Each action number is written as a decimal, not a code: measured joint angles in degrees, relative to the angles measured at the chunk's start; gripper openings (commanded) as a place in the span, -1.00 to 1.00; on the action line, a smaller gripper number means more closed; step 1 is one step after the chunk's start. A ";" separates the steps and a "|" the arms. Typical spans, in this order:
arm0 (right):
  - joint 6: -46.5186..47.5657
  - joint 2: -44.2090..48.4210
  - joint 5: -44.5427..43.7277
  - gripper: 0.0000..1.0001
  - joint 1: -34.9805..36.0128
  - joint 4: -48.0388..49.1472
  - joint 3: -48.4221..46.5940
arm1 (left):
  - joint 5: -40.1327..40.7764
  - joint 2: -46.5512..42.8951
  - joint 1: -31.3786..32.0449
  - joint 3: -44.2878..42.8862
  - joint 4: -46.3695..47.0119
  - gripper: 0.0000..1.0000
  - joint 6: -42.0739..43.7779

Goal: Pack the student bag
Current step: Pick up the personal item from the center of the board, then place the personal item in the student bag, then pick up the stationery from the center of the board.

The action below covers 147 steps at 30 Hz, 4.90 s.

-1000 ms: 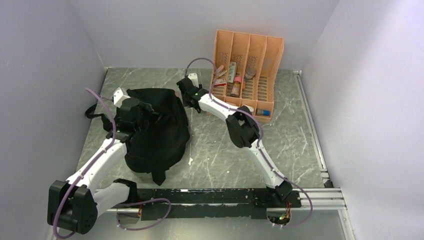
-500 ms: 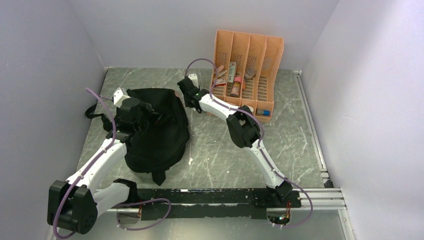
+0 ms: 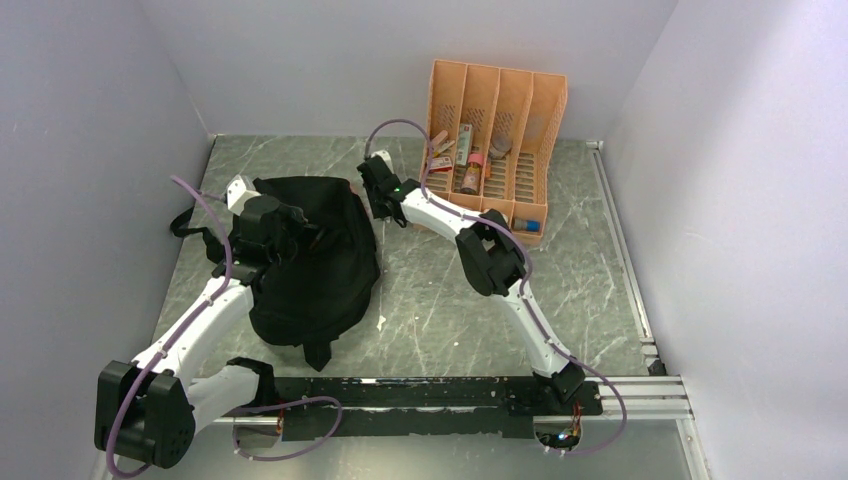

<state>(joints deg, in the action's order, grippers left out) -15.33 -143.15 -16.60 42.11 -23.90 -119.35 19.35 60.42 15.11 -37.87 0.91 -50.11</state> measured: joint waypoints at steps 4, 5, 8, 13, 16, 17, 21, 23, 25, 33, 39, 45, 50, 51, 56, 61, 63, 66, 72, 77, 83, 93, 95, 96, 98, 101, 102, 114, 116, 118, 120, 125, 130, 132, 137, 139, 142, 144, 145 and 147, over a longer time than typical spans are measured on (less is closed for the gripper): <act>0.50 0.37 0.72 -0.73 0.02 -1.01 0.13 | 0.02 0.00 0.00 0.00 -0.02 -0.90 0.02; 0.63 0.50 0.92 -0.76 0.02 -1.25 0.13 | 0.00 0.00 0.00 0.00 -0.02 -0.90 0.00; 0.74 1.51 1.44 -0.84 0.02 -1.40 1.44 | 0.02 0.00 0.00 0.00 -0.02 -0.90 0.00; 1.62 9.42 2.36 -1.00 0.02 1.57 13.62 | 0.00 0.15 0.00 -0.02 -0.13 -0.90 0.00; 2.67 17.66 3.10 -1.00 0.07 6.51 24.04 | -0.07 0.63 0.00 -0.39 -0.44 -0.90 -0.02; 2.99 19.96 3.50 -1.00 0.07 8.41 26.58 | -0.07 0.85 0.00 -0.76 -0.66 -0.90 -0.04; 4.02 30.42 8.52 -1.00 0.07 21.42 37.42 | -0.26 1.64 -0.02 -2.08 -1.44 -0.90 -0.31; 4.28 34.34 13.25 -1.00 0.09 29.70 41.99 | -0.52 2.05 -0.09 -2.73 -1.92 -0.90 -0.46; 5.16 36.68 18.95 -1.00 0.37 37.75 45.68 | -0.76 2.27 -0.35 -3.02 -2.05 -0.90 -0.50; 20.52 33.88 35.63 -1.00 6.54 58.42 53.11 | -1.27 2.32 -0.76 -3.02 -1.95 -0.90 -0.42; 28.11 29.70 42.01 -1.00 8.72 75.32 57.99 | -1.62 2.32 -0.83 -3.02 -1.70 -0.90 -0.20; 31.54 25.90 43.41 -1.00 8.83 85.68 57.05 | -1.62 2.32 -0.83 -3.02 -1.64 -0.90 -0.17; 33.46 23.21 43.91 -1.00 8.98 87.76 53.55 | -1.64 2.32 -0.83 -2.99 -1.62 -0.90 -0.17; 33.73 22.58 44.11 -1.00 9.01 87.78 52.81 | -1.64 2.32 -0.83 -2.99 -1.62 -0.90 -0.17; 34.95 19.91 44.37 -1.00 9.11 87.34 49.62 | -1.64 2.10 -0.83 -2.99 -1.64 -0.90 -0.17; 36.02 17.25 44.33 -1.00 9.51 86.47 46.27 | -1.64 2.05 -0.83 -2.99 -1.62 -0.90 -0.17; 36.22 16.06 44.41 -1.00 9.70 86.16 44.85 | -1.62 2.05 -0.83 -2.99 -1.62 -0.90 -0.17; 36.61 13.97 44.26 -0.76 9.79 86.14 42.45 | -1.62 2.05 -0.83 -2.99 -1.62 -0.90 -0.17; 38.56 11.30 43.58 -0.30 9.99 84.61 39.93 | -1.64 2.05 -0.83 -2.99 -1.62 -0.90 -0.17; 39.63 11.32 43.63 -0.17 9.99 83.91 40.17 | -1.62 2.05 -0.83 -2.99 -1.62 -0.90 -0.17; 39.87 12.79 43.58 -0.13 9.99 84.00 43.89 | -1.62 2.05 -0.83 -2.99 -1.62 -0.90 -0.17; 35.95 28.02 41.20 -0.13 9.99 85.00 60.35 | -1.60 2.05 -0.83 -2.99 -1.62 -0.90 0.02; 34.49 33.53 39.56 -0.13 10.05 85.09 65.33 | -1.60 2.05 -0.83 -2.99 -1.62 -0.90 0.07; 33.83 36.24 38.49 -0.13 10.03 85.09 67.69 | -1.60 2.05 -0.83 -2.99 -1.62 -0.90 0.11; 32.72 42.03 35.19 -0.13 10.03 84.54 72.65 | -1.60 2.05 -0.83 -2.99 -1.62 -0.90 0.20; 31.15 50.95 28.74 -0.11 10.03 79.71 78.38 | -1.60 2.05 -0.83 -2.99 -1.62 -0.90 0.22; 30.25 53.44 26.51 -0.09 10.03 76.96 79.12 | -1.60 2.05 -0.83 -2.99 -1.64 -0.90 0.22; 26.14 62.16 9.86 0.32 5.64 28.06 68.87 | -1.60 2.05 -0.83 -2.99 -1.64 -0.90 0.22; 27.41 62.23 10.88 0.31 4.13 22.32 67.80 | -1.60 2.05 -0.83 -2.99 -1.64 -0.90 0.22; 28.76 61.79 11.96 0.31 2.38 17.46 65.90 | -1.60 2.14 -0.83 -2.99 -1.64 -0.90 0.22; 30.49 60.54 12.63 0.25 0.68 13.79 63.47 | -1.60 2.29 -0.83 -2.99 -1.64 -0.90 0.22; 35.28 53.20 14.16 0.15 -2.82 4.90 56.61 | -1.64 2.69 -0.81 -2.99 -1.62 -0.90 0.22; 38.51 46.49 15.34 0.07 -5.22 -1.77 54.58 | -1.62 3.19 -0.70 -2.99 -1.62 -0.90 0.22; 39.41 45.51 15.37 0.06 -5.79 -3.82 54.64 | -1.62 3.30 -0.70 -2.99 -1.62 -0.90 0.24; 41.09 45.46 14.47 0.06 -6.93 -5.01 55.04 | -1.62 3.52 -0.59 -2.99 -1.62 -0.90 0.22; 41.70 45.48 13.81 0.07 -7.54 -5.14 55.34 | -1.60 3.58 -0.52 -2.99 -1.62 -0.90 0.22; 42.88 45.48 13.31 0.07 -8.76 -5.20 55.78 | -1.57 3.69 -0.37 -2.99 -1.62 -0.90 0.24; 43.89 45.16 13.31 0.06 -9.75 -5.22 55.82 | -1.55 3.74 -0.28 -2.99 -1.62 -0.90 0.26; 44.35 44.89 13.40 0.06 -10.23 -5.20 55.80 | -1.55 3.76 -0.26 -2.99 -1.62 -0.90 0.28; 45.42 43.82 13.97 0.06 -11.58 -5.49 55.69 | -1.53 3.82 -0.20 -2.99 -1.62 -0.90 0.28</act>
<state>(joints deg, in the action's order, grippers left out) 30.09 -99.33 -2.63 30.52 -29.39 -63.66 17.82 64.25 14.92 -40.86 -0.71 -49.82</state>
